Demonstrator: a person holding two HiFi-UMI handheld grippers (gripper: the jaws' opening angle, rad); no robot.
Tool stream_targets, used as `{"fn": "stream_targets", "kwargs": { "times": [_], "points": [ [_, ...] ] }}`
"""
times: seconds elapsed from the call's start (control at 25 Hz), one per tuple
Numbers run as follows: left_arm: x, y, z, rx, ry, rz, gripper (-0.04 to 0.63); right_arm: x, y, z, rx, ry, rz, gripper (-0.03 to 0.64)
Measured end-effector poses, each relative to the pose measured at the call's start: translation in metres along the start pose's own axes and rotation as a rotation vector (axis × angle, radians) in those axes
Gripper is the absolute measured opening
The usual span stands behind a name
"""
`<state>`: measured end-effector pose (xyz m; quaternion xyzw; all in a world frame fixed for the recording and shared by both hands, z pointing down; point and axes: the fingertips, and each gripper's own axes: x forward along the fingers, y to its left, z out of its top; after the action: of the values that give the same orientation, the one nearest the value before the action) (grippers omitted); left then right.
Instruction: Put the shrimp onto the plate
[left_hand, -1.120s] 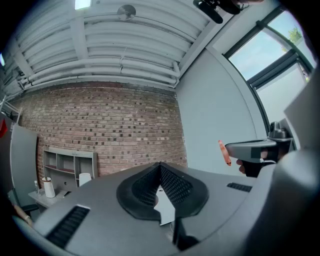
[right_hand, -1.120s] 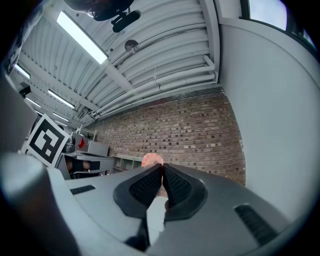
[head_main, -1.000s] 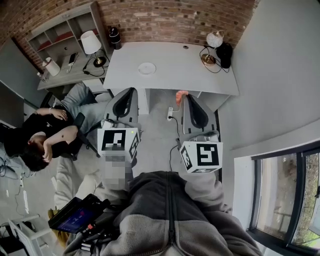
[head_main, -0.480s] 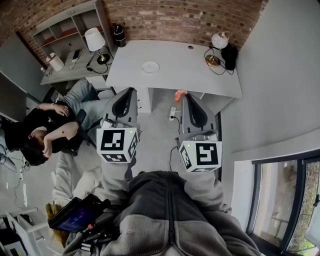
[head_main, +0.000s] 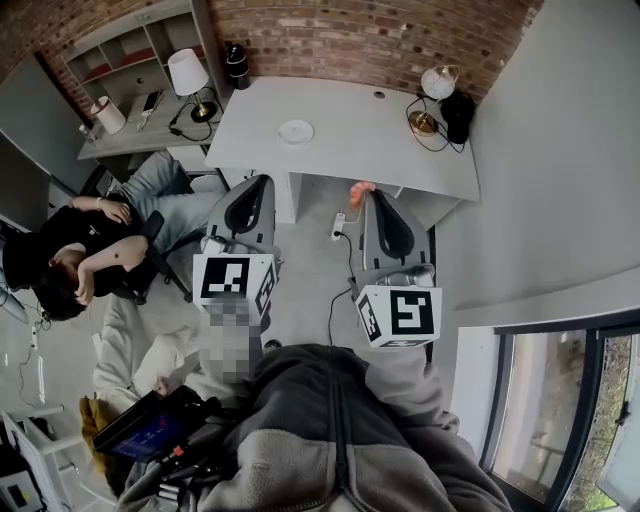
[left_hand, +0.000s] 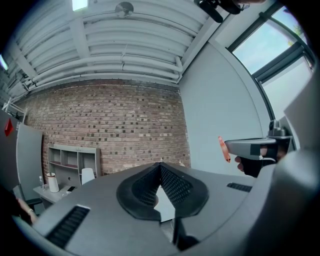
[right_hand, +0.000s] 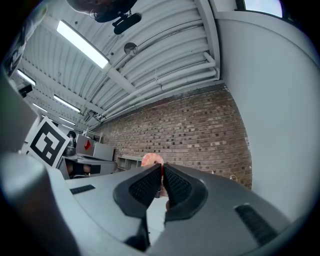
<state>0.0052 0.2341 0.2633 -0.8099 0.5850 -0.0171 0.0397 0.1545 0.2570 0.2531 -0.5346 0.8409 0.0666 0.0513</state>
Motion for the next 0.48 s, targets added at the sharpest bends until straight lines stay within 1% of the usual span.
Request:
{"fn": "stream_targets", "kwargs": {
  "times": [0.24,0.48],
  "points": [
    [-0.002,-0.013,-0.004,0.015,0.006,-0.009,0.004,-0.009,-0.009,-0.005,0.017,-0.002,-0.004,0.012],
    [-0.009,-0.008,-0.010,0.007,0.028,0.011,0.004,-0.015,-0.005,-0.012,0.028,0.011,0.012,0.012]
  ]
}}
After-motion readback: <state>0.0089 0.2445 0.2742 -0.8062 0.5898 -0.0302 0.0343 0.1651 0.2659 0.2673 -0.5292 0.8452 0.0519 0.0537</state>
